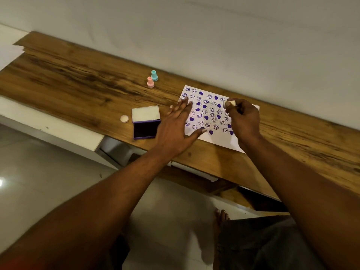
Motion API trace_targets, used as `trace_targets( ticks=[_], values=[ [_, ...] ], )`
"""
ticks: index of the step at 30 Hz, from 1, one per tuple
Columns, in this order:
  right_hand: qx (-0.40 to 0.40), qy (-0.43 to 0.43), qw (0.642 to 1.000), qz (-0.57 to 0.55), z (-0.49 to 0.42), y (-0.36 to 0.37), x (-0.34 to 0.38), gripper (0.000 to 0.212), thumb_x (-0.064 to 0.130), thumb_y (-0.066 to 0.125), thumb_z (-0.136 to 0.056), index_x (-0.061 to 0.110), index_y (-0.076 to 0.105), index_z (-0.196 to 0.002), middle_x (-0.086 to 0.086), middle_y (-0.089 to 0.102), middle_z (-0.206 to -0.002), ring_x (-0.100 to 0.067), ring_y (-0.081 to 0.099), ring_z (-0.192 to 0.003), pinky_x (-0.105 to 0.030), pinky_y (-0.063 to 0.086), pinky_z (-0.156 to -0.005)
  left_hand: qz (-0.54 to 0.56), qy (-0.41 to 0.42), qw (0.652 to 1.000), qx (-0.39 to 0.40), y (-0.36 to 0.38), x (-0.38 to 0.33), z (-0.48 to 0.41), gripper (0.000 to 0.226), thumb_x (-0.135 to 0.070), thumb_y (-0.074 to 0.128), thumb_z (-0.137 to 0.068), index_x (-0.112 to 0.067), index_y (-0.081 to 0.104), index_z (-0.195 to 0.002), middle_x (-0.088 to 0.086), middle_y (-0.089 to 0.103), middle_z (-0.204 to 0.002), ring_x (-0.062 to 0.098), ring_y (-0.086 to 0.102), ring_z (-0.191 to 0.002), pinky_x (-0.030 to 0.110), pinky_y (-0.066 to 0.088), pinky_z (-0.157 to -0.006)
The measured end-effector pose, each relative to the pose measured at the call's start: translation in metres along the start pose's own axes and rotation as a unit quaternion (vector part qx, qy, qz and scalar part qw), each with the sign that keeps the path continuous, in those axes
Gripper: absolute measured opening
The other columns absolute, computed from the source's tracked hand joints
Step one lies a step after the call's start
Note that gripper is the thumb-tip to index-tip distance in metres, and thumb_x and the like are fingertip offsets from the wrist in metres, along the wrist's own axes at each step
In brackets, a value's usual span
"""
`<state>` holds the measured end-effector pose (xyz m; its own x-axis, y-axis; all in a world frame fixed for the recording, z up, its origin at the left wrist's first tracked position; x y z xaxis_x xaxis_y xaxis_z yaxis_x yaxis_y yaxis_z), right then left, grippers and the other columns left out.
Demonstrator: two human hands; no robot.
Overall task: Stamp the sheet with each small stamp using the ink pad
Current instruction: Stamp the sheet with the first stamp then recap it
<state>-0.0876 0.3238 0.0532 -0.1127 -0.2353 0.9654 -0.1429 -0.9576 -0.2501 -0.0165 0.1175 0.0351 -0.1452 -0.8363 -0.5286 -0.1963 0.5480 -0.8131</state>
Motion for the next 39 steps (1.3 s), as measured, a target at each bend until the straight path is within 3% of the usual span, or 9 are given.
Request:
trace_targets(
  ticks=[2,6,10,14,19,24,28,32,39],
  values=[
    [0.017,-0.009,1.0,0.017,0.001,0.014,0.002,0.017,0.034,0.071,-0.097,0.024,0.073,-0.111,0.004,0.077,-0.1,-0.011,0.071,-0.093,-0.035,0.058,-0.077,0.011,-0.001,0.999,-0.034,-0.02,0.015,0.005,0.088,-0.068,0.057,-0.097,-0.014,0.035,-0.162,0.006,0.028,-0.171,0.019,0.019,-0.159,0.045,0.015,-0.13],
    [0.063,-0.059,0.994,0.06,0.01,0.054,0.016,0.025,0.045,0.066,-0.099,0.026,0.074,-0.114,0.011,0.075,-0.093,-0.006,0.07,-0.089,-0.024,0.055,-0.07,0.014,-0.04,0.992,-0.121,-0.061,0.062,0.021,0.075,-0.06,0.06,-0.099,-0.012,0.047,-0.154,0.008,0.041,-0.165,0.021,0.028,-0.157,0.046,0.02,-0.129],
    [0.124,-0.13,0.978,0.106,0.022,0.101,0.027,0.026,0.042,0.065,-0.101,0.022,0.073,-0.116,0.004,0.075,-0.097,-0.013,0.071,-0.091,-0.03,0.057,-0.078,-0.002,-0.106,0.981,-0.162,-0.088,0.114,0.043,0.071,-0.053,0.068,-0.097,-0.014,0.049,-0.153,0.01,0.045,-0.162,0.023,0.033,-0.154,0.051,0.029,-0.125],
    [0.179,-0.191,0.953,0.15,0.036,0.145,0.034,0.033,0.042,0.066,-0.1,0.02,0.069,-0.124,0.012,0.072,-0.101,0.001,0.065,-0.092,-0.009,0.049,-0.073,-0.005,-0.164,0.975,-0.151,-0.099,0.155,0.059,0.074,-0.061,0.07,-0.091,-0.02,0.052,-0.15,0.003,0.044,-0.163,0.02,0.034,-0.153,0.049,0.031,-0.124],
    [0.237,-0.245,0.919,0.2,0.053,0.197,0.047,0.03,0.041,0.065,-0.1,0.023,0.069,-0.123,0.007,0.073,-0.106,-0.008,0.066,-0.092,-0.026,0.054,-0.075,-0.021,-0.213,0.972,-0.094,-0.094,0.183,0.066,0.069,-0.066,0.071,-0.086,-0.026,0.06,-0.142,0.001,0.04,-0.166,0.022,0.028,-0.156,0.048,0.027,-0.126],
    [0.263,-0.311,0.866,0.289,0.064,0.234,0.049,0.025,0.038,0.061,-0.101,0.024,0.069,-0.12,0.005,0.073,-0.107,-0.011,0.064,-0.092,-0.016,0.039,-0.069,-0.02,-0.198,0.976,-0.085,-0.084,0.187,0.06,0.059,-0.061,0.067,-0.092,-0.025,0.064,-0.138,0.006,0.037,-0.167,0.02,0.023,-0.158,0.042,0.017,-0.129],
    [0.291,-0.317,0.84,0.332,0.067,0.25,0.05,0.024,0.034,0.062,-0.1,0.024,0.068,-0.122,0.002,0.073,-0.113,-0.018,0.065,-0.101,-0.033,0.05,-0.086,-0.005,-0.2,0.975,-0.098,-0.081,0.188,0.054,0.046,-0.054,0.066,-0.093,-0.027,0.069,-0.131,0.007,0.039,-0.165,0.02,0.024,-0.158,0.044,0.016,-0.129],
    [0.307,-0.31,0.826,0.356,0.069,0.256,0.049,0.023,0.032,0.06,-0.101,0.026,0.067,-0.122,0.003,0.073,-0.114,-0.019,0.065,-0.104,-0.048,0.05,-0.097,-0.006,-0.203,0.975,-0.093,-0.078,0.192,0.053,0.043,-0.054,0.064,-0.093,-0.031,0.068,-0.128,0.007,0.038,-0.166,0.02,0.022,-0.158,0.045,0.013,-0.13],
    [0.32,-0.309,0.811,0.38,0.07,0.256,0.048,0.024,0.035,0.056,-0.104,0.026,0.068,-0.123,0.002,0.073,-0.116,-0.021,0.064,-0.108,-0.051,0.047,-0.102,-0.002,-0.206,0.974,-0.091,-0.074,0.194,0.053,0.043,-0.054,0.061,-0.09,-0.033,0.067,-0.127,0.007,0.036,-0.167,0.022,0.021,-0.159,0.046,0.01,-0.13]
  ],
)
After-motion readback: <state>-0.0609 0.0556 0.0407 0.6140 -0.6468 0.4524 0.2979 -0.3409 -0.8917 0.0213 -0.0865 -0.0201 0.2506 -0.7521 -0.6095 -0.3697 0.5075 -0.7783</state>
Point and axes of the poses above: each hand's wrist, its own z-axis away from the middle knuckle, its own y-axis out of the palm, x = y × z, the point moved 2 cm from there along -z, towards the middle knuckle
